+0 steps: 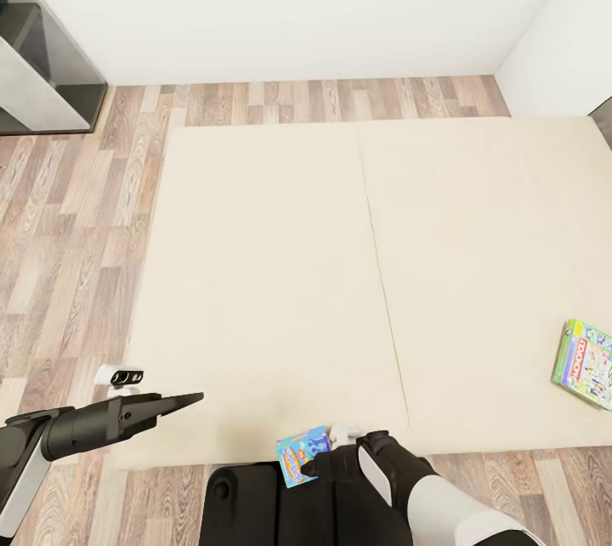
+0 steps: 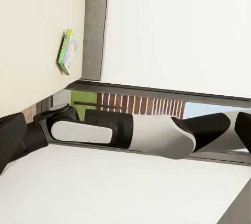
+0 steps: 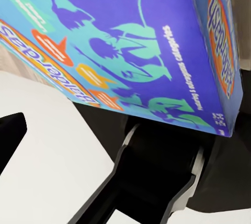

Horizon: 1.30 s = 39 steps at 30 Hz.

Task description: Put all the toys in the child's room - the three board games (two on the bed and one on the table), the two jigsaw puzzles on the table, and the tennis ball on the table - inside the toy box on the table in the child's room.

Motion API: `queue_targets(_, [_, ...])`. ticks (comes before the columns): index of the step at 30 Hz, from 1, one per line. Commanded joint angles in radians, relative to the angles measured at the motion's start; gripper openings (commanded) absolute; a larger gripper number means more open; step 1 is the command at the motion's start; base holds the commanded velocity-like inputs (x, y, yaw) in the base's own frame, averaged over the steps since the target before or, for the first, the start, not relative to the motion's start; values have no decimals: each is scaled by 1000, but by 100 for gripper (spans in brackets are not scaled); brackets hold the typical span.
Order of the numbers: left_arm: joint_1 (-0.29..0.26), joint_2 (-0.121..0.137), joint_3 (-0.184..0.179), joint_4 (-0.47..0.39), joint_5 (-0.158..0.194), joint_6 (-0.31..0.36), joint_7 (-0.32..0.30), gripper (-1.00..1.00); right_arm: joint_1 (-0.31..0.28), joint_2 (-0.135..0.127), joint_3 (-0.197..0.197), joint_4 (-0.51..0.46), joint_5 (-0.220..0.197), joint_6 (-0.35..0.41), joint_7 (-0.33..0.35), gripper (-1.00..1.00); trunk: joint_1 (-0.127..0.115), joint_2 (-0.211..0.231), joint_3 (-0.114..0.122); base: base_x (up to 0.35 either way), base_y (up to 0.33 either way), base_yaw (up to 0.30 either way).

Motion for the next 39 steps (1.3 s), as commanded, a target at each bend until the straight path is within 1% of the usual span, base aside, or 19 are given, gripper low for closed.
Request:
queue_targets(1, [0, 0, 0, 0, -1, 11, -4, 100, 0, 0, 8, -2, -10, 5, -2, 100, 1, -1, -1, 0, 0, 0])
queue_targets(20, [0, 0, 0, 0, -2, 11, -4, 100, 0, 7, 7, -11, -10, 6, 0, 100, 1, -1, -1, 0, 0, 0])
queue_targets(35, [0, 0, 0, 0, -2, 11, -4, 100, 0, 7, 7, -14, -10, 6, 0, 100, 1, -1, -1, 0, 0, 0])
queue_targets(39, [0, 0, 0, 0, -2, 11, -4, 100, 0, 7, 7, -32, -10, 7, 1, 100, 1, -1, -1, 0, 0, 0])
